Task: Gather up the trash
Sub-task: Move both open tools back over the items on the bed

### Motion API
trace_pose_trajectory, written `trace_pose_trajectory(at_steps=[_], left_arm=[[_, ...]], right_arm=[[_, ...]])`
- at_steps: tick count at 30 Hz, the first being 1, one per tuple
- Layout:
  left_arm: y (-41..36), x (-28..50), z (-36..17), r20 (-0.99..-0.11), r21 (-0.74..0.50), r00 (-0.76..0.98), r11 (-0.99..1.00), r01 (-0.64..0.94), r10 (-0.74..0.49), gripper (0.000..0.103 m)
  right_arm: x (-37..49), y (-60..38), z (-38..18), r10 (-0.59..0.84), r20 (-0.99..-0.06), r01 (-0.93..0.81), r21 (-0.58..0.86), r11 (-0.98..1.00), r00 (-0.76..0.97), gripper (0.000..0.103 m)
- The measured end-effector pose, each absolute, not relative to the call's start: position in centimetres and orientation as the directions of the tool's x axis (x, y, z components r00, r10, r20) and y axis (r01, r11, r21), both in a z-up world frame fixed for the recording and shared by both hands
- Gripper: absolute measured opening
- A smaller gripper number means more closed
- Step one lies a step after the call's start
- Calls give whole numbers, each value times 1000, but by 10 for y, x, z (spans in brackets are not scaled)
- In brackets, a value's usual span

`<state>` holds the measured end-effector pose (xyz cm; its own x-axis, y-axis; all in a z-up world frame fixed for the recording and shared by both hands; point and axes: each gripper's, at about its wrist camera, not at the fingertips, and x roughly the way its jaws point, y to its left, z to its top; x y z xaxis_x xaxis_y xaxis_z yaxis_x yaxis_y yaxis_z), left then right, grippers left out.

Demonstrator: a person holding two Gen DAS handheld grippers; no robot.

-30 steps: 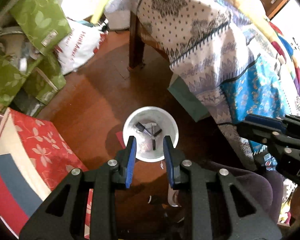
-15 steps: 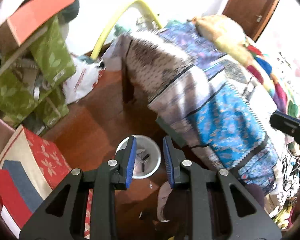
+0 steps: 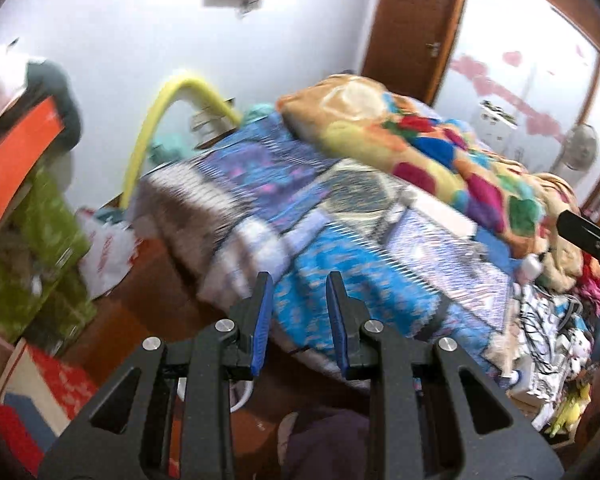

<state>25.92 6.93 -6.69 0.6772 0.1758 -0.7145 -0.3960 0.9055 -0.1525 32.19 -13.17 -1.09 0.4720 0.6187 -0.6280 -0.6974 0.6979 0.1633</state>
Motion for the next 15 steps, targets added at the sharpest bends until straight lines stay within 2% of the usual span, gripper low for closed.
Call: trace_pose_trajectory(at_steps=[3,7,15], left_arm=[[42,282,-57,-698,-155,703,929,-336,138,28],[7,312,-50,-677,-167,731,949,-267,86,45],[-61,383,-52,-670,-153,743,980,-129,-7,55]], right_arm=[[341,-170,-3,570,-610,-634,138,761,551,19],[366,-210,2,515,-595,-563,123,817,617,19],[409,-267,-7,406,-613,-443,99,891,678,19]])
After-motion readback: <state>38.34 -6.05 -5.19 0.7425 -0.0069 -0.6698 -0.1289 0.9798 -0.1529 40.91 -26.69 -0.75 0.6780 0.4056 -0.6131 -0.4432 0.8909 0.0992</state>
